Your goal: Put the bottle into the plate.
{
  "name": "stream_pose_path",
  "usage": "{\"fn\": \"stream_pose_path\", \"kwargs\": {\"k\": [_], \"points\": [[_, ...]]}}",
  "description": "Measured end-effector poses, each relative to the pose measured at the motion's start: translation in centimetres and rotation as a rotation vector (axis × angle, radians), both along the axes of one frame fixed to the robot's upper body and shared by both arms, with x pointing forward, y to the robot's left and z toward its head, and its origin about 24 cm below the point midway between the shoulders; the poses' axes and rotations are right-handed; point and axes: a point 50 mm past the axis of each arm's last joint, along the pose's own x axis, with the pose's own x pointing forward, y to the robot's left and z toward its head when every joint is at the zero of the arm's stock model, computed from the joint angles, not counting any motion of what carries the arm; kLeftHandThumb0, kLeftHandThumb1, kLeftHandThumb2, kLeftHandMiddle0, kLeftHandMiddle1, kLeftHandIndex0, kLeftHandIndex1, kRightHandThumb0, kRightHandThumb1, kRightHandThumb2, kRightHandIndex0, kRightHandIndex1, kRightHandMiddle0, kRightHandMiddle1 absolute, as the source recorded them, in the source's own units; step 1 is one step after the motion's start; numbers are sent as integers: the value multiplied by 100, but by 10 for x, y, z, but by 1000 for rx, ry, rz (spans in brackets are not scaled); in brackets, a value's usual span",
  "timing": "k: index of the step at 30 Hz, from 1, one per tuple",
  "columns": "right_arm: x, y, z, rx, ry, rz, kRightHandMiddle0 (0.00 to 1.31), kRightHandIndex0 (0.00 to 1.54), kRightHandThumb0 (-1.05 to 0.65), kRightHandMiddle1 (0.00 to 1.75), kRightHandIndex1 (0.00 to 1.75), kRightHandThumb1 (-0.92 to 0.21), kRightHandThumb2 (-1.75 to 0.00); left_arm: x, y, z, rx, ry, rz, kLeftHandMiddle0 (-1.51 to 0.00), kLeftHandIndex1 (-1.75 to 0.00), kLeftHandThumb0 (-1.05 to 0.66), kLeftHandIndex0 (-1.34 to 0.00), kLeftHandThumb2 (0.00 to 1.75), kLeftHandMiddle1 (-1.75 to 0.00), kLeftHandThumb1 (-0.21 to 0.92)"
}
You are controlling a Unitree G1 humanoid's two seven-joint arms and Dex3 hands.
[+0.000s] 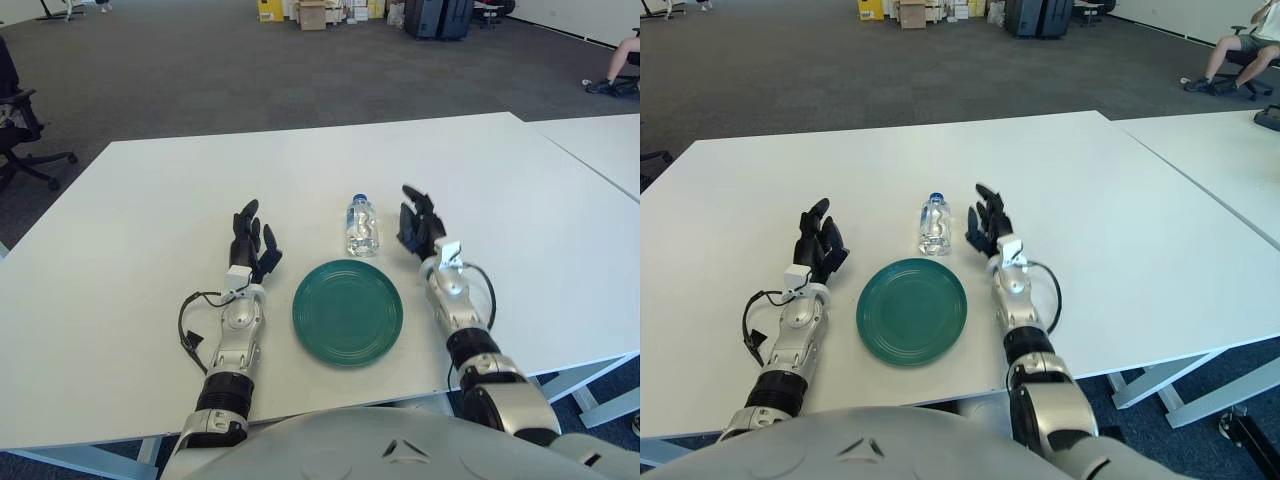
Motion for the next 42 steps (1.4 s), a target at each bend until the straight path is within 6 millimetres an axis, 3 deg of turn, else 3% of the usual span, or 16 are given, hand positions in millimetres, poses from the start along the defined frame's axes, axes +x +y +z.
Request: {"fn": "stream_pose_path", "kwargs": {"k": [5,11,18,23,30,42], "points": [[31,-9,64,-99,-236,-3,0,23,-72,70,0,-92,-42,1,-2,-1,-6,7,-4,-27,-60,-76,0,88,-1,92],[48,-9,143,-301,-526,0,0,21,-76,71,0,-92,-33,3,-4,-2,-8,6,-5,-27,-60,-76,0,89,-1,92],[50,12,201,-666,-759,88,0,11,-86,43,0,-92,-22,6,-5,1,-7,-10,1,-28,-64,-76,0,89,-2,92],[54,27,211,-888,-813,181,0,4,-96,25,0,-92,-18,7,-7,3,-3,-15,-1,-29,-65,-77,0,89,-2,92],[65,40,205,-1250,-869,248,0,3,-104,6,0,-92,-30,7,-8,2,-2,-9,-3,-30,-69,-77,0,88,-2,92],[67,54,161,-1673,-1149,365,0,0,-105,1,0,-92,-32,7,-10,1,-1,-8,-1,-30,-70,-78,0,87,-2,92]]}}
